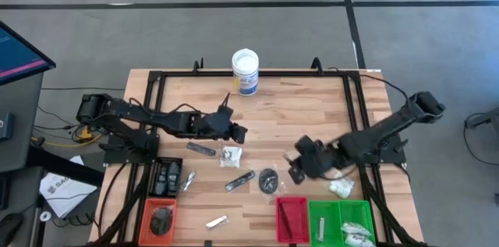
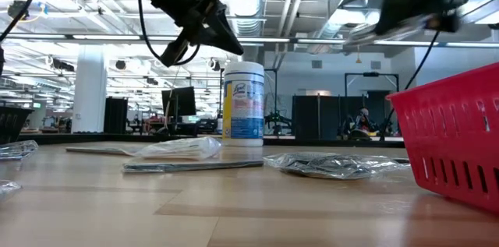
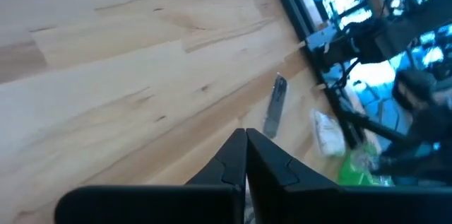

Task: Pick & Place Travel size toiletries
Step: Put the silver nail cutter into the left green bin

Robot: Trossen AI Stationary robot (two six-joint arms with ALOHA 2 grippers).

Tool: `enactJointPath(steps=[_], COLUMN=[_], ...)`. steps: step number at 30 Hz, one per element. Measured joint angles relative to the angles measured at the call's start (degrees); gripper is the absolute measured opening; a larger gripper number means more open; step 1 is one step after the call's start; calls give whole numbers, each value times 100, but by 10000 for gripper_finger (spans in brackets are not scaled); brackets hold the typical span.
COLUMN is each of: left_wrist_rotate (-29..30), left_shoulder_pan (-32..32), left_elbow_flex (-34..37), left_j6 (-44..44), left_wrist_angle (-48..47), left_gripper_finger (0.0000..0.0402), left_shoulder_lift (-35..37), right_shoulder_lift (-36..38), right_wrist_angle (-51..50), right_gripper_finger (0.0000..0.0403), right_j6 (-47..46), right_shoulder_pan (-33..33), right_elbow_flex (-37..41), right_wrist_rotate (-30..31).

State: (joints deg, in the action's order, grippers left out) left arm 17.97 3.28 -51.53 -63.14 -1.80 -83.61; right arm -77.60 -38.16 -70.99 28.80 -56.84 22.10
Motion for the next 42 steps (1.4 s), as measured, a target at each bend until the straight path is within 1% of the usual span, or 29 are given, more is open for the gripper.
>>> enactJointPath(steps=[5, 10, 13, 17, 21, 24, 27, 31, 33, 37, 42], left_wrist_rotate=[531, 1293, 1735, 2124, 2279, 2444, 2526, 2556, 2556, 2556, 2568], left_shoulder_pan=[424, 998, 1326, 1662, 1861, 1985, 2073, 2174, 2208, 2279, 2341], left_elbow_flex=[0, 0, 0, 0, 0, 0, 0, 0, 0, 0, -2], left_j6=[-528, -905, -1115, -1274, -1319, -1387, -1417, -1431, -1431, -1431, -1431], left_wrist_angle=[110, 250, 329, 377, 535, 594, 629, 668, 667, 673, 701], left_gripper_finger=[0, 0, 0, 0, 0, 0, 0, 0, 0, 0, 0], left_shoulder_lift=[0, 0, 0, 0, 0, 0, 0, 0, 0, 0, 0], right_shoulder_lift=[-176, -702, -1090, -1606, -2172, -2608, -2989, -3374, -3495, -3626, -3613], right_wrist_angle=[-215, -424, -942, -1949, -2838, -3137, -3234, -3516, -3578, -3531, -3643], right_gripper_finger=[5, 3, 2, 2, 1, 1, 1, 2, 3, 5, 6], right_j6=[-1718, -3321, -4053, -4772, -4966, -4812, -4647, -4624, -4619, -4604, -4606], right_shoulder_pan=[1226, 2289, 2754, 3163, 3268, 3254, 3204, 3189, 3189, 3189, 3188], right_elbow_flex=[-3, -165, -536, -1344, -2229, -2742, -3075, -3161, -3163, -3167, -3171], right_wrist_rotate=[485, 634, 631, 579, 198, -103, -432, -982, -1157, -1393, -1526])
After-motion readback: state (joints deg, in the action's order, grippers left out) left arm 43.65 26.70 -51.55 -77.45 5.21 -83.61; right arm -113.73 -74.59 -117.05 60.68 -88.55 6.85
